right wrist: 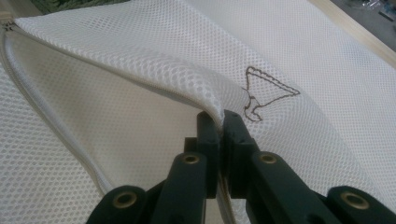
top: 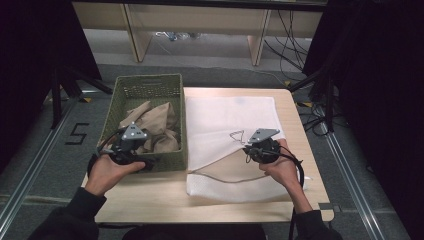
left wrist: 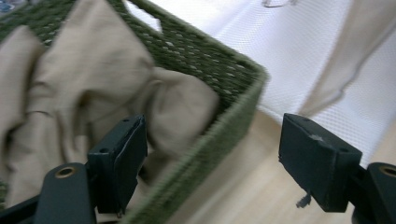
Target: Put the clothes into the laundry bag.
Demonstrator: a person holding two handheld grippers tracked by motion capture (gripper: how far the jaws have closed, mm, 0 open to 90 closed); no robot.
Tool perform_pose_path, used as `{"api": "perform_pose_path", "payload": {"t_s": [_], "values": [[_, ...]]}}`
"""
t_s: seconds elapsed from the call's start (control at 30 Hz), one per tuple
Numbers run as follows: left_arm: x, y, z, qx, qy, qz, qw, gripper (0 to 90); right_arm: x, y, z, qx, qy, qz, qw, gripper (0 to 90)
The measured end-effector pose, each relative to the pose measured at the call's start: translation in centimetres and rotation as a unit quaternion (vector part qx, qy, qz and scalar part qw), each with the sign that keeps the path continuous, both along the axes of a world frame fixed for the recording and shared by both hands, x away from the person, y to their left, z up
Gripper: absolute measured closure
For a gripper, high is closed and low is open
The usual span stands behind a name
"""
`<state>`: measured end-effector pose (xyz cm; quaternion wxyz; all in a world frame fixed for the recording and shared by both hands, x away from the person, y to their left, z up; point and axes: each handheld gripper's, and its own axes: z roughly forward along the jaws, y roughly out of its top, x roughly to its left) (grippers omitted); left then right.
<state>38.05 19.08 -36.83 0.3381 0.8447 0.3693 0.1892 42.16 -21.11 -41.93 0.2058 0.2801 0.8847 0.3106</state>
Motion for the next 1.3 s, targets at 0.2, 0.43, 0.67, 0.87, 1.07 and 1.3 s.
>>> {"api": "perform_pose_path", "payload": {"t_s": [0.2, 0.43, 0.67, 0.87, 1.07, 1.3], "values": [[3.4, 2.4, 1.0, -0.019, 0.014, 0.030, 0.9993, 22.6, 0.2, 0.0, 0.1, 0.003, -0.001, -0.006, 1.0000, 87.4], [7.0, 3.7, 0.6, -0.028, 0.025, 0.053, 0.9979, 21.8, 0.4, 0.0, -0.1, -0.001, 0.000, -0.002, 1.0000, 87.3], [10.2, 4.9, -0.6, -0.032, 0.041, 0.100, 0.9936, 21.0, 0.3, 0.1, -0.2, -0.004, 0.001, -0.005, 1.0000, 87.3], [12.1, 4.9, -2.0, -0.026, 0.065, 0.088, 0.9937, 18.9, 0.4, 0.2, -0.4, -0.008, -0.003, 0.003, 1.0000, 87.3], [13.1, 4.7, -3.0, -0.028, 0.110, 0.060, 0.9917, 16.4, 0.3, 0.3, -0.5, -0.002, -0.002, -0.006, 1.0000, 87.3], [13.4, 3.4, -4.1, -0.024, 0.126, 0.008, 0.9917, 15.2, 0.3, 0.3, -0.5, -0.008, 0.005, -0.001, 1.0000, 87.3]]}}
